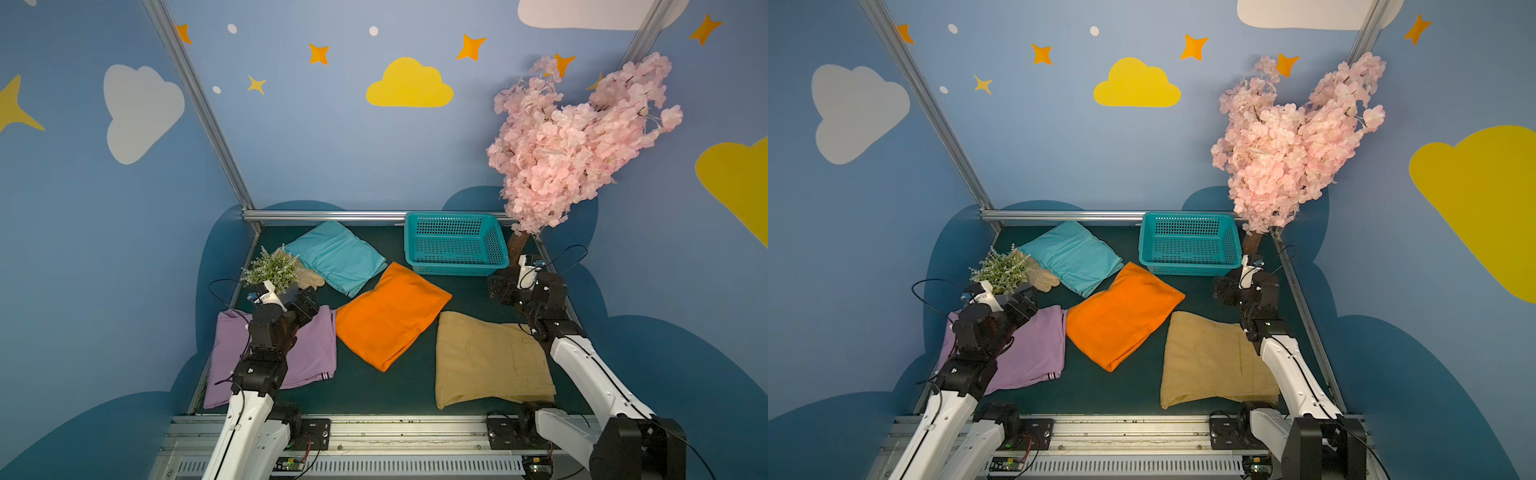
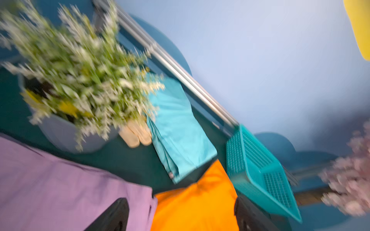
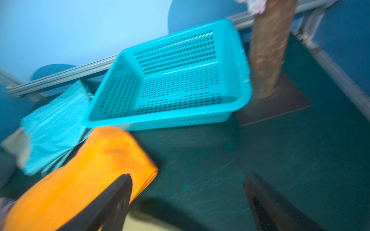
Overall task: Put the folded long pants in the basket
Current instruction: Move the long pant to the center of the board.
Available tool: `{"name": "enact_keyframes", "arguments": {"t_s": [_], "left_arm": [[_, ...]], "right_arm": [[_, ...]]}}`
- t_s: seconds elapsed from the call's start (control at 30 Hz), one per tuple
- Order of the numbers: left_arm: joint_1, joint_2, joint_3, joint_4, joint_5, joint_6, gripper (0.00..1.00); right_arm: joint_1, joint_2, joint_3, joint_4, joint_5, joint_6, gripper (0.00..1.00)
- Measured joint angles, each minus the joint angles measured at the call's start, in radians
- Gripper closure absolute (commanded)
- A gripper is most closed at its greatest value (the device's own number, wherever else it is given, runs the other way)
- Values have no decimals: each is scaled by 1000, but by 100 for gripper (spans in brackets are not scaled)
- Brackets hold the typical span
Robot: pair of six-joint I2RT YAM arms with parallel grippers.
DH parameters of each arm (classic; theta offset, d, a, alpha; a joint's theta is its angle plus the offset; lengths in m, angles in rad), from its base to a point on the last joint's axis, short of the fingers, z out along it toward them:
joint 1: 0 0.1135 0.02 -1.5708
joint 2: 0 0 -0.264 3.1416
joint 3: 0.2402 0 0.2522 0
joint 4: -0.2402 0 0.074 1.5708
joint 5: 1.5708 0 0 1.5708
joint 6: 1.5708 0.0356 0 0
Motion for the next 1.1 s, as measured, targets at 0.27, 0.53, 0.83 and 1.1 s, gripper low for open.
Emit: {"name": "enact_keyframes", "arguments": {"t_s": [0.27,0.53,0.83,1.1], "left_arm": [[-184,72,-65,-183,282,-206,33],[-365,211,-117,-198,281,-323,32],[-374,477,-113,-57,257,-344,34],[-379,639,-46,56,254,-348,36]], "right_arm": [[206,45,158,-277,-209,-13,18],[265,311,264,-348,-269,-16,27],[270,412,336,-362,-286,-22,24],[270,413,341,-365,-291,-31,23]]}}
